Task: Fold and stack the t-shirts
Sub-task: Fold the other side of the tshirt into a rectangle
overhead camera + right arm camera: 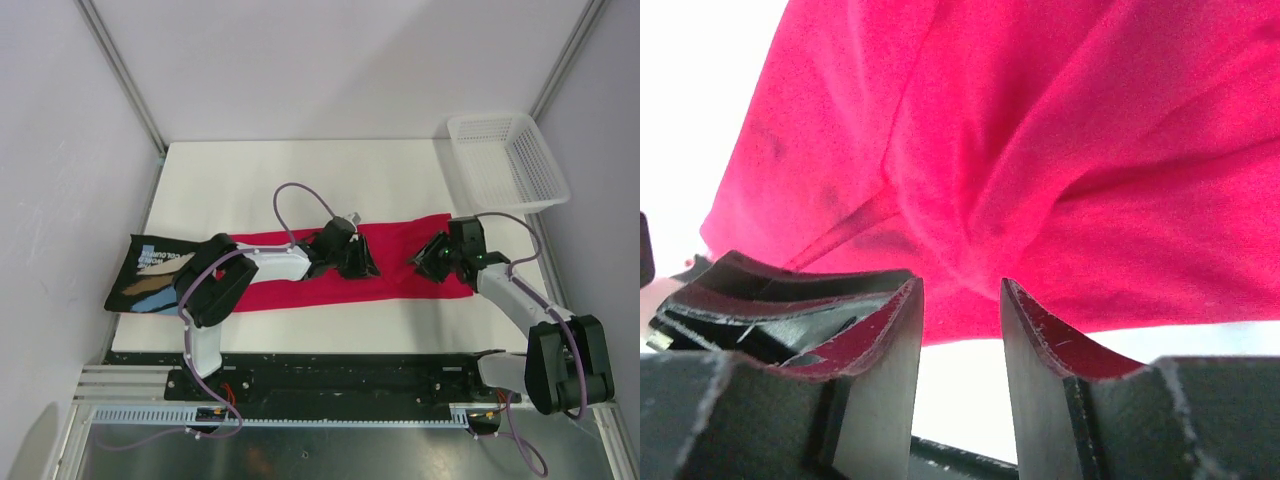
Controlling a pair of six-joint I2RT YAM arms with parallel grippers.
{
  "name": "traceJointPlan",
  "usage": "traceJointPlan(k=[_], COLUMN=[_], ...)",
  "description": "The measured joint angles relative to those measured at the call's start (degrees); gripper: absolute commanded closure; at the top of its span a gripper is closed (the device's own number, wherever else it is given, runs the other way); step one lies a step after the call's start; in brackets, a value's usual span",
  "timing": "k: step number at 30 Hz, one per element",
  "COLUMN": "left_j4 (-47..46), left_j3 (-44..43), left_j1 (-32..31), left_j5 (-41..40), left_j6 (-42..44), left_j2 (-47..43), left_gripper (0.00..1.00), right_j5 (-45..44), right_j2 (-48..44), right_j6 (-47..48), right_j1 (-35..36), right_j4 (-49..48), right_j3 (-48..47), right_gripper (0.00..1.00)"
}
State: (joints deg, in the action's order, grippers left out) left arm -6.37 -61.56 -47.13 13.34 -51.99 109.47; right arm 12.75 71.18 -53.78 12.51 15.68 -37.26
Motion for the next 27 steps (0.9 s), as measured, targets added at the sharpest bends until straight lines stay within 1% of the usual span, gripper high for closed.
traceJointPlan(k=[5,13,18,27], left_j4=[0.0,-0.3,-0.3,1.4], left_j3=[-0.3,-3.5,-3.8,-4.6], left_j1=[-0.5,-2.4,-2.8,-3.1], left_j5=[1.4,2.6,2.3,0.3], left_j6=[0.0,0.0,0.0,0.0], left_j2=[0.1,3.0,3.5,4.7], left_gripper=[0.60,0.61,0.61,0.62], right_j5=[-4.9,-9.0,-9.1,-8.5], right_j2=[-1.1,-0.8,0.8,1.0], right_j6=[6.2,13.9,16.2,17.6], right_j1=[-3.5,-10.3,-11.8,-13.9], right_j4=[4.4,6.5,6.3,5.8], right_j3=[-1.8,-2.1,-2.1,-2.1], right_gripper=[0.58,0.59,0.59,0.59])
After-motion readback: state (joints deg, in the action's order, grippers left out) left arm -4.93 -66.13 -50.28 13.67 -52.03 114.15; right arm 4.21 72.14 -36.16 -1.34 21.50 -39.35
